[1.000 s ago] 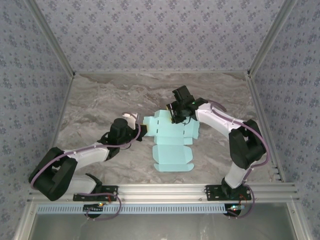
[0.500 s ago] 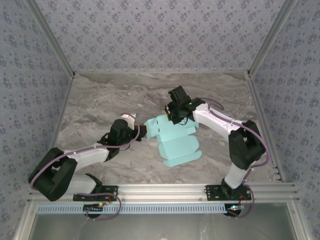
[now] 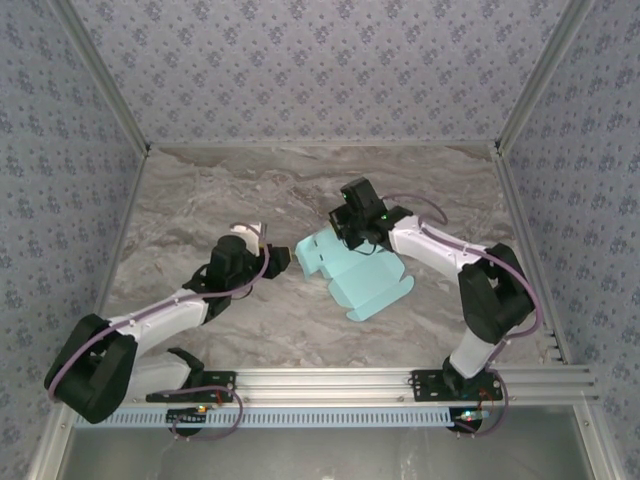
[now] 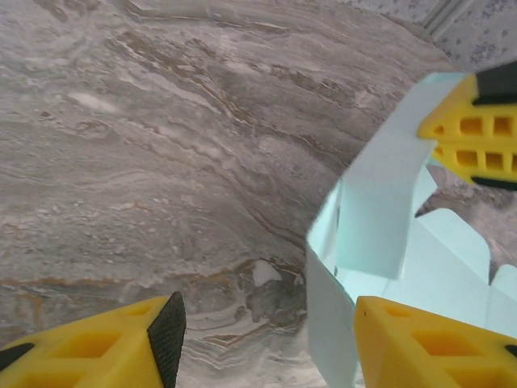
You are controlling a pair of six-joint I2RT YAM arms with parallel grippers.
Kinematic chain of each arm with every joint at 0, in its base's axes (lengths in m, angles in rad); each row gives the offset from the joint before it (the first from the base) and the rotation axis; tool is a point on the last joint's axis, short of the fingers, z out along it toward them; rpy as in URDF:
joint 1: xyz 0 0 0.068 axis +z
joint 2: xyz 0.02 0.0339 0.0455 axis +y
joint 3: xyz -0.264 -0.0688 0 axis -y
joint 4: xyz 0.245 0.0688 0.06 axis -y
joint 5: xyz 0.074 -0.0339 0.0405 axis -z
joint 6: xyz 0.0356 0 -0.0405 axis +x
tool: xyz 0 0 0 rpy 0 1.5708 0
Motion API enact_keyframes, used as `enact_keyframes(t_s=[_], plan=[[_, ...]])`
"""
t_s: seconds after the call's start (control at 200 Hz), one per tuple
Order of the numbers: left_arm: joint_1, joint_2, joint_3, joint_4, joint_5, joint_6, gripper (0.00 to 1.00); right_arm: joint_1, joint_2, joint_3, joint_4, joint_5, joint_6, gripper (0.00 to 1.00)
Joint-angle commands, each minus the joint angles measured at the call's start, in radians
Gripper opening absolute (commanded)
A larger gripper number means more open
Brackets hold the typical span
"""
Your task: Fold the paper box
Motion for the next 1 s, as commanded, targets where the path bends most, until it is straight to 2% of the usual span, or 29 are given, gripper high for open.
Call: enact_keyframes(t_s=[0.0,0.05,0.07,0.115,0.29,0.44,0.585,0.71,0.994], plan=[[0.005,0.002,-0.001,0.008,-0.018,0.084,0.60,-0.027,-0.046,-0.108,0.232,-0.069,-0.081,0.01],[0.005,0.005,-0.020,0.042,-0.015,0.094,0.60,-0.038,-0.058,-0.153,0.307,-0.109,-0.103,0.01],[0.006,0.007,-0.027,0.057,-0.013,0.099,0.68,-0.045,-0.062,-0.170,0.331,-0.121,-0.113,0.01],[0.004,0.016,-0.044,0.101,0.004,0.117,0.69,-0.055,-0.072,-0.201,0.378,-0.144,-0.134,0.01],[-0.019,0.108,-0.069,0.288,0.107,0.202,0.68,-0.104,-0.105,-0.352,0.656,-0.219,-0.144,0.00],[-0.062,0.223,-0.055,0.414,0.156,0.268,0.66,-0.122,-0.120,-0.419,0.806,-0.268,-0.151,0.00],[-0.071,0.347,-0.061,0.577,0.179,0.282,0.61,-0.124,-0.124,-0.455,0.870,-0.285,-0.174,0.00],[-0.072,0.411,-0.024,0.598,0.162,0.271,0.61,-0.133,-0.110,-0.512,0.965,-0.293,-0.147,0.00],[-0.115,0.492,0.068,0.551,0.154,0.325,0.54,-0.132,-0.101,-0.574,1.002,-0.281,-0.158,0.00]])
